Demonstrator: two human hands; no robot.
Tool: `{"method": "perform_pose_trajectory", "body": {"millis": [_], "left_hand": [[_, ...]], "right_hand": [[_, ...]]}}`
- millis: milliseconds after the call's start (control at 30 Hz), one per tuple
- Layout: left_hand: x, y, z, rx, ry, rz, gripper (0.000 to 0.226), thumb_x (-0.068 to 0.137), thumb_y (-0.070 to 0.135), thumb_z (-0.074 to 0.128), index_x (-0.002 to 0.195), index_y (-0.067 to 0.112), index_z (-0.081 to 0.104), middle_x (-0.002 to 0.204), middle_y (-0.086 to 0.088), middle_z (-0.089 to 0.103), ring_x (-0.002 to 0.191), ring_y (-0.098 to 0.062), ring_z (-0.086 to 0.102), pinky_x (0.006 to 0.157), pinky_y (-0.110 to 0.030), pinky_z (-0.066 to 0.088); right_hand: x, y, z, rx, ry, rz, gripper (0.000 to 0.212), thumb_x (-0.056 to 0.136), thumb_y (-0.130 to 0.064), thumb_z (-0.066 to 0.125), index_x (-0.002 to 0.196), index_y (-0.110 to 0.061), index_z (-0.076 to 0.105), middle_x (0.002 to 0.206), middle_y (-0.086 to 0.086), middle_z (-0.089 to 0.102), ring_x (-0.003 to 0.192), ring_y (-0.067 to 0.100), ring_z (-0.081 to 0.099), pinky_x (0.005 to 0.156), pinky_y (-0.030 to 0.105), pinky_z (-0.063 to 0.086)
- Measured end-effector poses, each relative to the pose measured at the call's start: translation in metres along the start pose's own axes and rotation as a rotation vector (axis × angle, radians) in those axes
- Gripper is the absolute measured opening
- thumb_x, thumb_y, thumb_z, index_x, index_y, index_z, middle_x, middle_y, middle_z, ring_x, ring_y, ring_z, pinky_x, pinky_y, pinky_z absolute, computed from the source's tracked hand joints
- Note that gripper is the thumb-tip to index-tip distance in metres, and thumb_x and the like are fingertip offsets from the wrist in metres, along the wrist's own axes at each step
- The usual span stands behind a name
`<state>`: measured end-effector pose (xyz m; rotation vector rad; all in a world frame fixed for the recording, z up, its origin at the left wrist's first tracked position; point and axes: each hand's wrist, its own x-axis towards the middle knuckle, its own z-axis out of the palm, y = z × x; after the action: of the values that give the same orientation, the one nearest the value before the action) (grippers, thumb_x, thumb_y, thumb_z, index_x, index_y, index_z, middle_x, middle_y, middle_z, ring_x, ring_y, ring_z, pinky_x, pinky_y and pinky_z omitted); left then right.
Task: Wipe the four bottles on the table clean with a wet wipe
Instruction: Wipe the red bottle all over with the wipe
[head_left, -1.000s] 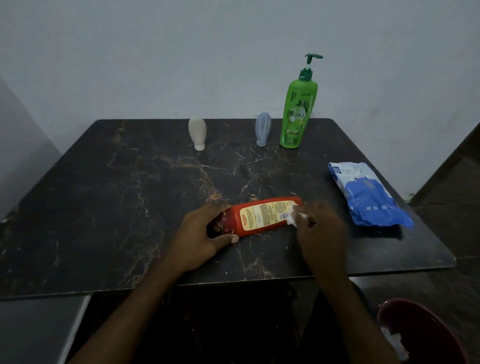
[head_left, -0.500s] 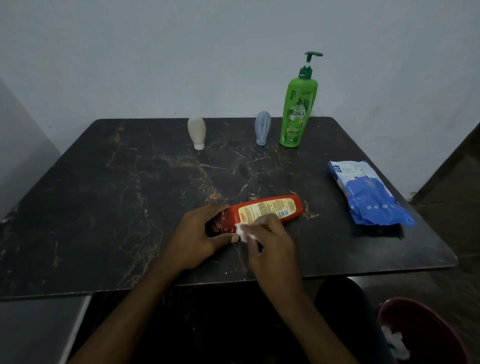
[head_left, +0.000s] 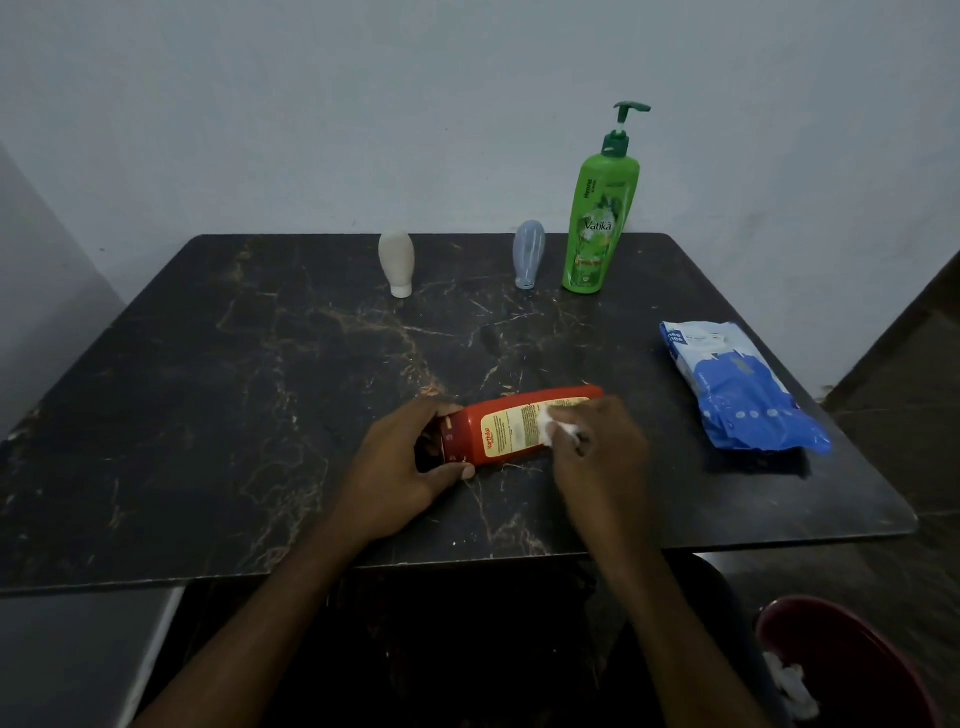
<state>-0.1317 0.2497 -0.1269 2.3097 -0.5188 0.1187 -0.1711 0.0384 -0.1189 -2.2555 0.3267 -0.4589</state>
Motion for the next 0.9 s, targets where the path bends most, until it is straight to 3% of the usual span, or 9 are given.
{"method": "perform_pose_trajectory", "body": {"millis": [100,233,367,433,567,733,900], "left_hand": [[-0.001,0.001,0.001,0.019,0.032,0.046,0.056,0.076,0.024,0.087,0.124,0.028,0.059,0.117,0.017,0.058,0.103,0.005,0.056,0.082,-0.010,0.041],[-0.003,0.000,0.000,0.037,0.093,0.159,0.048,0.076,0.013,0.086,0.113,0.025,0.058,0.115,0.016,0.059,0.107,0.005,0.056,0.087,-0.006,0.040],[-0.004,0.002,0.000,0.065,0.104,0.239,0.038,0.077,0.007,0.083,0.106,0.018,0.061,0.113,0.013,0.059,0.105,0.001,0.057,0.088,-0.009,0.042],[-0.004,0.003,0.000,0.072,0.094,0.249,0.035,0.078,0.006,0.082,0.105,0.015,0.062,0.113,0.013,0.058,0.106,0.003,0.056,0.088,-0.007,0.040],[-0.004,0.003,0.000,0.073,0.089,0.249,0.035,0.078,0.006,0.082,0.105,0.014,0.063,0.114,0.012,0.061,0.108,0.005,0.055,0.090,-0.005,0.039],[-0.003,0.004,0.000,0.028,0.105,0.230,0.038,0.075,0.005,0.083,0.105,0.016,0.063,0.113,0.010,0.064,0.104,0.000,0.059,0.089,-0.017,0.048],[-0.003,0.003,0.000,-0.025,0.102,0.193,0.037,0.076,0.003,0.083,0.106,0.016,0.065,0.107,0.011,0.066,0.099,-0.007,0.065,0.085,-0.024,0.053]], "right_hand": [[-0.016,-0.016,0.010,0.061,0.013,-0.211,0.022,0.091,-0.013,0.067,0.112,-0.018,0.071,0.113,-0.013,0.054,0.099,-0.001,0.054,0.082,0.008,0.049],[-0.018,-0.013,0.012,0.079,0.076,-0.337,0.022,0.088,-0.006,0.069,0.106,-0.017,0.074,0.106,-0.010,0.057,0.092,-0.003,0.053,0.082,0.001,0.040],[-0.001,0.008,-0.006,0.025,0.111,-0.180,0.018,0.091,-0.010,0.065,0.105,-0.019,0.072,0.106,-0.005,0.058,0.086,0.000,0.056,0.072,0.007,0.044],[0.010,0.024,-0.014,-0.048,0.126,-0.104,0.013,0.094,-0.013,0.062,0.105,-0.015,0.069,0.105,0.001,0.059,0.086,0.007,0.058,0.067,0.008,0.039],[0.019,0.020,-0.017,-0.076,0.092,-0.032,0.017,0.097,-0.015,0.057,0.110,-0.012,0.068,0.113,0.003,0.058,0.087,0.004,0.051,0.066,0.005,0.033],[-0.013,-0.032,0.011,-0.086,-0.049,-0.284,0.023,0.094,-0.010,0.058,0.112,-0.019,0.069,0.113,-0.006,0.049,0.087,0.006,0.053,0.076,0.022,0.052],[-0.027,-0.044,0.029,-0.111,-0.132,-0.436,0.027,0.086,-0.004,0.063,0.108,-0.019,0.069,0.109,-0.005,0.047,0.091,0.010,0.053,0.076,0.027,0.053]]}}
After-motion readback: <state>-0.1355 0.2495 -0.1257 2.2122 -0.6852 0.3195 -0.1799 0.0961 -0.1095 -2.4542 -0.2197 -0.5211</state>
